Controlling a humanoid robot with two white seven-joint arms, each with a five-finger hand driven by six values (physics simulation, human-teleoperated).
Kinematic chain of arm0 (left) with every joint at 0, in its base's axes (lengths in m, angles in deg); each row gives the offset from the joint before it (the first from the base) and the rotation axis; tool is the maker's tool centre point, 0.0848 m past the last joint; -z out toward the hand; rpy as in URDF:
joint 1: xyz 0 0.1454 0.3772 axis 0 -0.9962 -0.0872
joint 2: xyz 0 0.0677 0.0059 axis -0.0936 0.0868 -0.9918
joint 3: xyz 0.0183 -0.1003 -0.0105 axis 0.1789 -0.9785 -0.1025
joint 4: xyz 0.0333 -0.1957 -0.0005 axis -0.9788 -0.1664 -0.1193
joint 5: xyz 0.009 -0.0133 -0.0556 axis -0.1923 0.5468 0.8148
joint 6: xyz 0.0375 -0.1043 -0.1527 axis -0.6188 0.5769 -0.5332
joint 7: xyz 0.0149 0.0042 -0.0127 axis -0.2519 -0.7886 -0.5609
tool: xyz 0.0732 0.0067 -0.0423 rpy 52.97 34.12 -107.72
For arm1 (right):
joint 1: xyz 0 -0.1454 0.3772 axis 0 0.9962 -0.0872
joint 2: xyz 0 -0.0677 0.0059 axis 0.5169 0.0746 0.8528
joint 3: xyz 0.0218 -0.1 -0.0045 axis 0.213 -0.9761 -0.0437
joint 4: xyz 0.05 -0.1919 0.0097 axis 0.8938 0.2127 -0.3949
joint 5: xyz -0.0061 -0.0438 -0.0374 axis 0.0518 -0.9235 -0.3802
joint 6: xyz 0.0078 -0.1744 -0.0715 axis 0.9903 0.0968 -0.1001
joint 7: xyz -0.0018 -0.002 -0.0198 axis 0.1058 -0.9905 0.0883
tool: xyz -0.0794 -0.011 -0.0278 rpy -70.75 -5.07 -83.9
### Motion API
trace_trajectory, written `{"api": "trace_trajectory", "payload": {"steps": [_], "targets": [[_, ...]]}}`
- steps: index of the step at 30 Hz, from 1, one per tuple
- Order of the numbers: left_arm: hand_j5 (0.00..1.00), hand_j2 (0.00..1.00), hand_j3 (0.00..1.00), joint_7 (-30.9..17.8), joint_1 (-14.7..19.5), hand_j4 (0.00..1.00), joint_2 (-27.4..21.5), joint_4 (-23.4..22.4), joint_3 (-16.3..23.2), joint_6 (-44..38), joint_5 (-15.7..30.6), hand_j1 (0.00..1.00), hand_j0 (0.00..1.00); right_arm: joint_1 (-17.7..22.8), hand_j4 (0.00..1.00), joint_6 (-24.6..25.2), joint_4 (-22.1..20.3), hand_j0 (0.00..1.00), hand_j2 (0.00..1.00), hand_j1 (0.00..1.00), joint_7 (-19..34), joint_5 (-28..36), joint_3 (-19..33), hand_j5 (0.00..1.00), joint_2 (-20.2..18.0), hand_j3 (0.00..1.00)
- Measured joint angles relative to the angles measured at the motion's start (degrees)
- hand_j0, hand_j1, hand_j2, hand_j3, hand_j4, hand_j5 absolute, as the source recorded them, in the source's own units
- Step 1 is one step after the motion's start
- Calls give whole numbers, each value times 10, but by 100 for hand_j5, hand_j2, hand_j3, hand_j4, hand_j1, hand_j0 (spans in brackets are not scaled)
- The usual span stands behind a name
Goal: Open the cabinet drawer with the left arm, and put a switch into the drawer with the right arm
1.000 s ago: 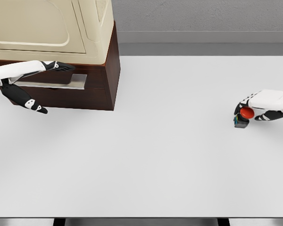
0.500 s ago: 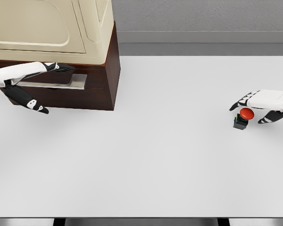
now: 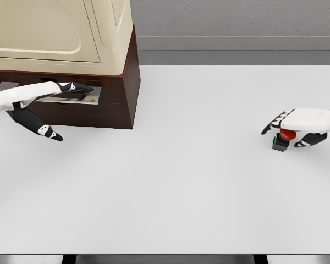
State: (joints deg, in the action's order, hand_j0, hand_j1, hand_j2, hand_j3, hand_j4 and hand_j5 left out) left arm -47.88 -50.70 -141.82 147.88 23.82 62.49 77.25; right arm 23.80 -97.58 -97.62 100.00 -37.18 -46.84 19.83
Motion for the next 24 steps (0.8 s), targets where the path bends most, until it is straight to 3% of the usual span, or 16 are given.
{"api": "trace_trajectory", "payload": {"steps": [19,24], "targets": [[100,100,100,0,0,100,-3,-4,-18,-1,-51,100,100,1,56,0,0,56,56,56,0,1,-1,56,-3,56],[100,100,100,-2,-8,100,-5,0,-20,-4,-42,100,100,1,53,0,0,53,53,53,0,7,-2,53,-3,53]]}}
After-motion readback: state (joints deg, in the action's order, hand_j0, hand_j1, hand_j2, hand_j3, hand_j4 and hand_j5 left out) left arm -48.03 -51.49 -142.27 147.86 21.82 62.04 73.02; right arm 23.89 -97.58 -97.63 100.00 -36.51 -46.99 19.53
